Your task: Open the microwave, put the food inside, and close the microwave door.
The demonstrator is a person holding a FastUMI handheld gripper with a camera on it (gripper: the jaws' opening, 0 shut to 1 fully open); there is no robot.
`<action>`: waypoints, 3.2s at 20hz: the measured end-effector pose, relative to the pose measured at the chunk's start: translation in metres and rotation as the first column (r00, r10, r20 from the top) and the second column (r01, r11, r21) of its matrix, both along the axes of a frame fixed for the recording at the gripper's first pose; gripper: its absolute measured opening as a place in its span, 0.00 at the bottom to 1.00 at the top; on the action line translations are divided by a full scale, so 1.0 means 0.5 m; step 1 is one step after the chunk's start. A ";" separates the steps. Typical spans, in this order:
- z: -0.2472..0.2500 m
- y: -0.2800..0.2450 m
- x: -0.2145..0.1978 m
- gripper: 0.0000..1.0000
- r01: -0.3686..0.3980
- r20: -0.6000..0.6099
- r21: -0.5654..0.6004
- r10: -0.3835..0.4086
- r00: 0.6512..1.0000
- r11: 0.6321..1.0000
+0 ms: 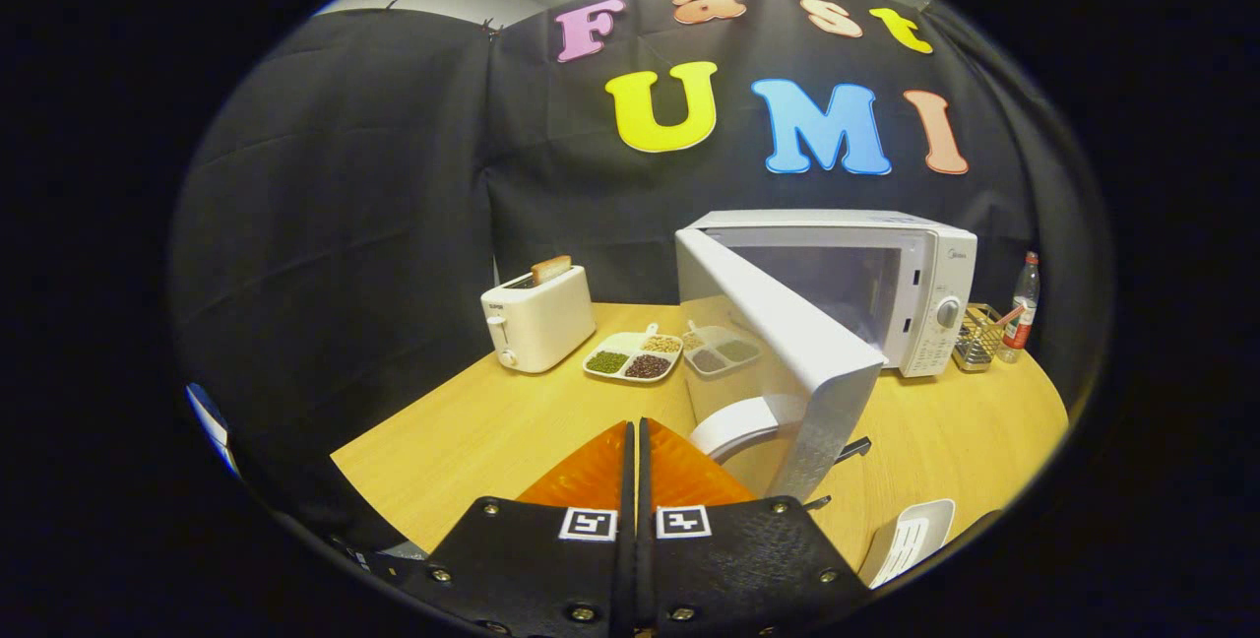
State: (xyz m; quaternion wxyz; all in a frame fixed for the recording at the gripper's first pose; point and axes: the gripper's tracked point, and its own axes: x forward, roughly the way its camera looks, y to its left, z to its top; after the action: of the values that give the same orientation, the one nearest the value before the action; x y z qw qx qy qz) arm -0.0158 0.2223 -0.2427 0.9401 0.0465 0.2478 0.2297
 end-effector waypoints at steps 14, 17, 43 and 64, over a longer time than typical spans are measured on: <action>0.005 -0.198 0.145 0.00 0.115 0.006 -0.052 -0.115 0.993 0.992; -0.003 -0.241 0.176 0.00 0.146 -0.003 -0.053 -0.147 0.989 0.988; -0.077 -0.361 0.451 0.00 0.237 0.003 -0.066 -0.237 0.971 0.969; -0.088 -0.379 0.567 0.02 0.320 0.010 -0.035 -0.320 0.947 0.947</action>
State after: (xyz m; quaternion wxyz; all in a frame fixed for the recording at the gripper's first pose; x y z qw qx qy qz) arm 0.2675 0.0327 -0.2866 0.9661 0.0687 0.2390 0.0696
